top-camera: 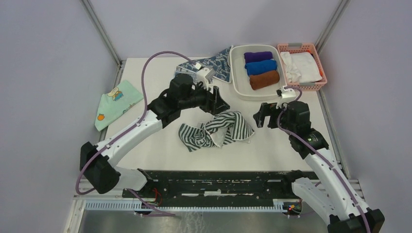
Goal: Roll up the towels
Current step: Place the towel at the center of the board, then flatten out the towel at the center of the board.
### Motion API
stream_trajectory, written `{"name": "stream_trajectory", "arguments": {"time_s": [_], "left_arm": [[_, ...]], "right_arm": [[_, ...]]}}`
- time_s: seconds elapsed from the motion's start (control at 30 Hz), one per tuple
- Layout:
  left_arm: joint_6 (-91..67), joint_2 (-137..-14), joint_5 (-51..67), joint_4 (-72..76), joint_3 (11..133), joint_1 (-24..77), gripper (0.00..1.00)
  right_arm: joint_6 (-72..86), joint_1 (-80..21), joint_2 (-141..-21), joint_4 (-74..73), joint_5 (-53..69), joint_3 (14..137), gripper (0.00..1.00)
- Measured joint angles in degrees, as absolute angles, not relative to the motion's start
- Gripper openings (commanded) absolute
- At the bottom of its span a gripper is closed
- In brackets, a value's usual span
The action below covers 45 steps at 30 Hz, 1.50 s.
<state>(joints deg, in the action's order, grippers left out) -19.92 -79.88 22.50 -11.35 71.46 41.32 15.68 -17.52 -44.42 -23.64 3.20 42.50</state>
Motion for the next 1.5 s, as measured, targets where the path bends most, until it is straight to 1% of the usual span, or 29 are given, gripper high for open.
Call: {"name": "stream_trajectory", "arguments": {"time_s": [0.17, 0.37, 0.5, 0.67, 0.83, 1.0, 1.13, 1.4, 1.47, 1.5], "left_arm": [[-20.56, -73.45, 18.44, -11.90, 64.03, 35.05, 0.76], [-24.32, -72.84, 13.30, -14.48, 51.77, 24.64, 0.78], [-26.02, -73.73, 8.86, -16.91, 46.17, 20.86, 0.79], [-26.20, -76.73, 5.04, -17.47, 45.25, 20.47, 0.79], [-26.20, -80.42, 2.59, -17.04, 45.25, 20.34, 0.79], [-26.20, -83.68, 1.52, -15.57, 45.25, 20.32, 0.78], [-26.20, -85.56, 1.58, -14.41, 45.25, 20.32, 0.77], [-26.20, -88.62, 2.04, -12.49, 45.25, 20.32, 0.76], [-26.22, -88.68, 2.07, -11.84, 45.25, 20.32, 0.75], [-26.20, -88.73, 2.07, -11.75, 45.25, 20.32, 0.75]], "right_arm": [[15.68, -17.52, -48.03, -23.49, 8.45, 42.50, 1.00], [15.57, -19.62, -55.20, -23.18, 15.51, 43.29, 1.00], [14.85, -24.82, -58.08, -23.20, 17.65, 44.95, 0.94], [13.37, -33.56, -61.08, -22.57, 17.63, 48.60, 0.86], [10.92, -44.66, -67.11, -20.97, 13.54, 50.17, 0.76], [8.32, -51.86, -74.91, -18.87, 6.59, 50.13, 0.66], [6.39, -55.24, -79.37, -16.10, 0.73, 49.74, 0.63], [4.19, -59.05, -87.09, -9.87, -7.99, 49.45, 0.54], [3.99, -59.72, -88.75, -8.51, -9.65, 49.15, 0.50], [3.95, -60.03, -89.47, -7.97, -10.57, 49.04, 0.45]]}}
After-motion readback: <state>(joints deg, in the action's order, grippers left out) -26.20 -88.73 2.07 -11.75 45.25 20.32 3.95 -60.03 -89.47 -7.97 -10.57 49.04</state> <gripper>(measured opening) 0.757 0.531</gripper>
